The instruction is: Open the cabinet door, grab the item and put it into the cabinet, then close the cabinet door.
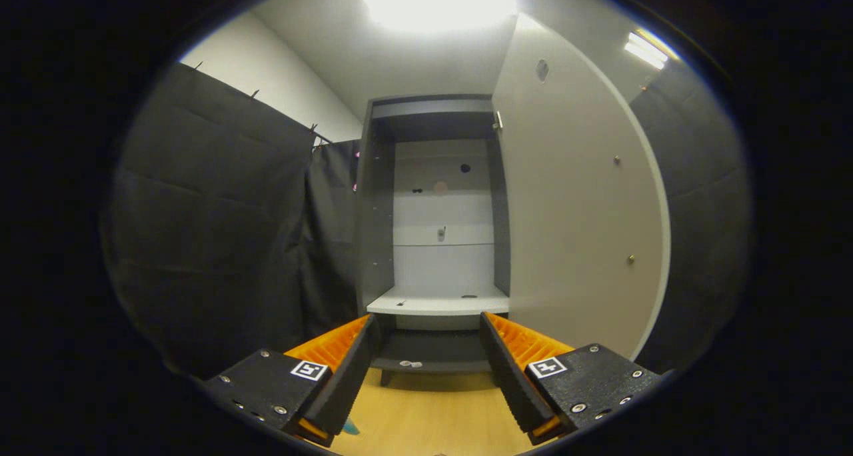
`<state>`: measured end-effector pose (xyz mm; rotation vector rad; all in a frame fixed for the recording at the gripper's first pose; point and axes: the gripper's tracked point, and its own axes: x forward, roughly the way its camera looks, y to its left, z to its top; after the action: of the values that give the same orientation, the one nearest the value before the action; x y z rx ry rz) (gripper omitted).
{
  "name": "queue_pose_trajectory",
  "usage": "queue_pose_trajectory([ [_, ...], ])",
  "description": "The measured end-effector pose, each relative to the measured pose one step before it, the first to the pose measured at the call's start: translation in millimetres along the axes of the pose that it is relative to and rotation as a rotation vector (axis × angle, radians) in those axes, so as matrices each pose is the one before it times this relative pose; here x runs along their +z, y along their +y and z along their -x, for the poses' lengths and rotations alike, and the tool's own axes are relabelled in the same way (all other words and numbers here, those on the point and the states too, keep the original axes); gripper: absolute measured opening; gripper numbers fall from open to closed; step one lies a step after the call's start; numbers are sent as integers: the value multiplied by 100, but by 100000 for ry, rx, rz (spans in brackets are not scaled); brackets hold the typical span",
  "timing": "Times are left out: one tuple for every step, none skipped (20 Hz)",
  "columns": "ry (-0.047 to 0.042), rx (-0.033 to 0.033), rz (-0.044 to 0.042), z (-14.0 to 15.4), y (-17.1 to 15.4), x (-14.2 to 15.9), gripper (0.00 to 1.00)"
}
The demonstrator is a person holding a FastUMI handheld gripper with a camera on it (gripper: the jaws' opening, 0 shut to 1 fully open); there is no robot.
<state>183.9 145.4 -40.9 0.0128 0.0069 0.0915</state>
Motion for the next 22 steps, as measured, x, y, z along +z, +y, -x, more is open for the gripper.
queue_pose_trajectory([
  [822,1922,-883,-190,1543,-1211,93],
  [916,1826,-1235,-277,1450,-1165,93],
  [1351,1812,-854,-495,1382,-1470,93],
  [1089,1024,-224,-405,1026,-1219,93],
  [1754,840,33,-311,774,-1396,93],
  [1793,787,-12,-672,793,-1392,93],
  [2127,263,228,-303,498,-1508,93],
  [2158,466,350,-306,587,-1488,93],
  [2523,425,549,-217,384,-1335,93],
  [1908,268,446,-500,389,-1411,93],
  [2127,126,133,-382,264,-1322,93],
  [1777,218,-352,-257,230,-1141,93],
  [1725,281,-727,-215,286,-1085,93],
  [1362,273,-712,-397,258,-1013,93],
  [1658,21,-731,-267,244,-919,93],
  [1750,-74,-689,-545,350,-1066,93],
  [1508,-660,-735,-401,213,-906,93],
  [1218,-760,-788,-448,131,-825,93],
  [1216,-579,-771,-377,223,-782,93],
  [1073,57,-390,-447,464,-762,93],
  [890,-83,401,-534,383,-472,93],
  [860,-354,1010,-428,184,-532,93],
])
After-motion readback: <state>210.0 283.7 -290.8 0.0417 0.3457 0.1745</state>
